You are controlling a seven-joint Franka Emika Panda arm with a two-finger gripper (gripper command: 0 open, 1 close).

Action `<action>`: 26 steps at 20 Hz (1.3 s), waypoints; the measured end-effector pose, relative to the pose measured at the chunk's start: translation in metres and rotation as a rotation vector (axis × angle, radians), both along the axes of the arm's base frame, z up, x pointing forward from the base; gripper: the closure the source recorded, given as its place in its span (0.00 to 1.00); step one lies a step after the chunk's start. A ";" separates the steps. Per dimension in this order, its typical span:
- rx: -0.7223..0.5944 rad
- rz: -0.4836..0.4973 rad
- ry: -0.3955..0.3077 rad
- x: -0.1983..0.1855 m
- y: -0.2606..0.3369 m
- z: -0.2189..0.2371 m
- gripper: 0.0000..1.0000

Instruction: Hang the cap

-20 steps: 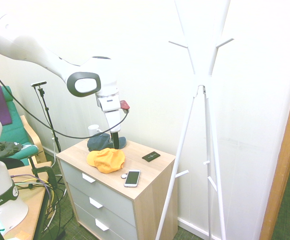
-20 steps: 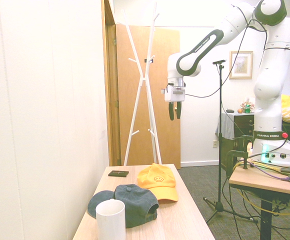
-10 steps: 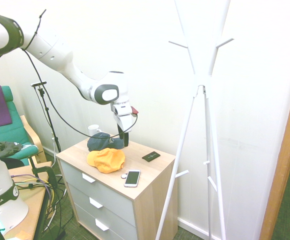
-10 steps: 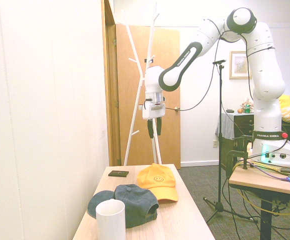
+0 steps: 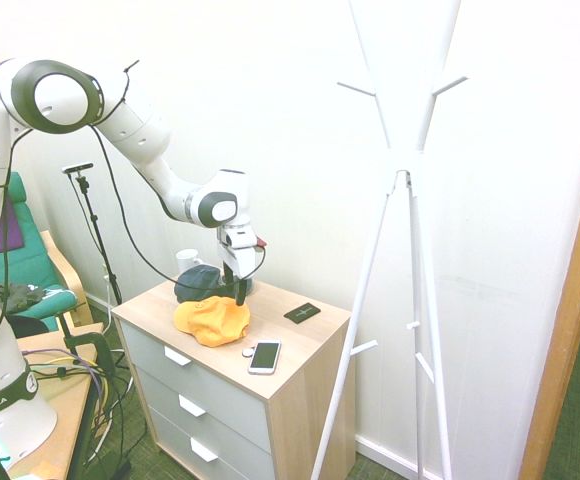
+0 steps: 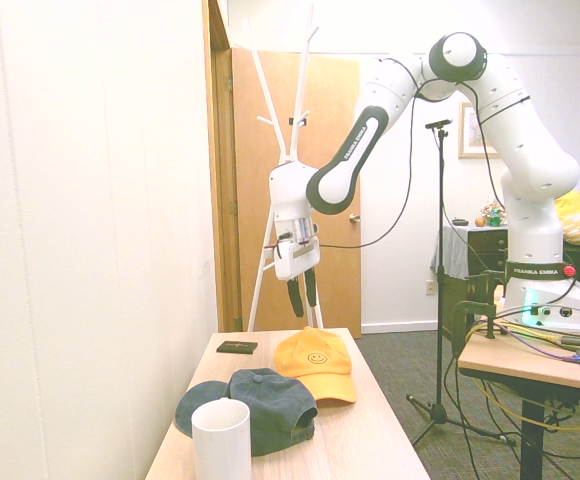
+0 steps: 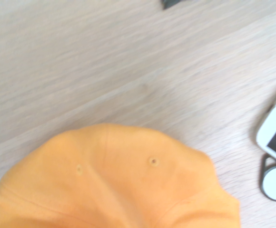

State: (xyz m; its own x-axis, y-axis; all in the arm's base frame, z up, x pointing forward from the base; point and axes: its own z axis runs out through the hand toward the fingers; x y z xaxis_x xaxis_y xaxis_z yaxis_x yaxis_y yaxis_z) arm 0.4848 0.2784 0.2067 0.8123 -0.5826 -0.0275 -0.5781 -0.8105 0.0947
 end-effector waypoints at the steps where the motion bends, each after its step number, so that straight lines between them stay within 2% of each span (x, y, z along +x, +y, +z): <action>1: 0.000 0.004 0.002 -0.001 0.003 -0.003 0.00; 4: -0.001 0.009 0.011 -0.003 0.007 -0.013 0.00; 5: -0.001 0.011 0.015 -0.004 0.008 -0.017 1.00; 12: 0.000 0.057 0.017 -0.011 0.033 -0.032 1.00; 26: -0.019 0.055 0.019 -0.009 0.032 -0.041 1.00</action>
State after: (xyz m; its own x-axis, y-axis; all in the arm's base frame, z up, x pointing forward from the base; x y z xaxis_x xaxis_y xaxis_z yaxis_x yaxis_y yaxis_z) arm 0.4756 0.3099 0.1653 0.8425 -0.5378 -0.0325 -0.5309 -0.8389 0.1204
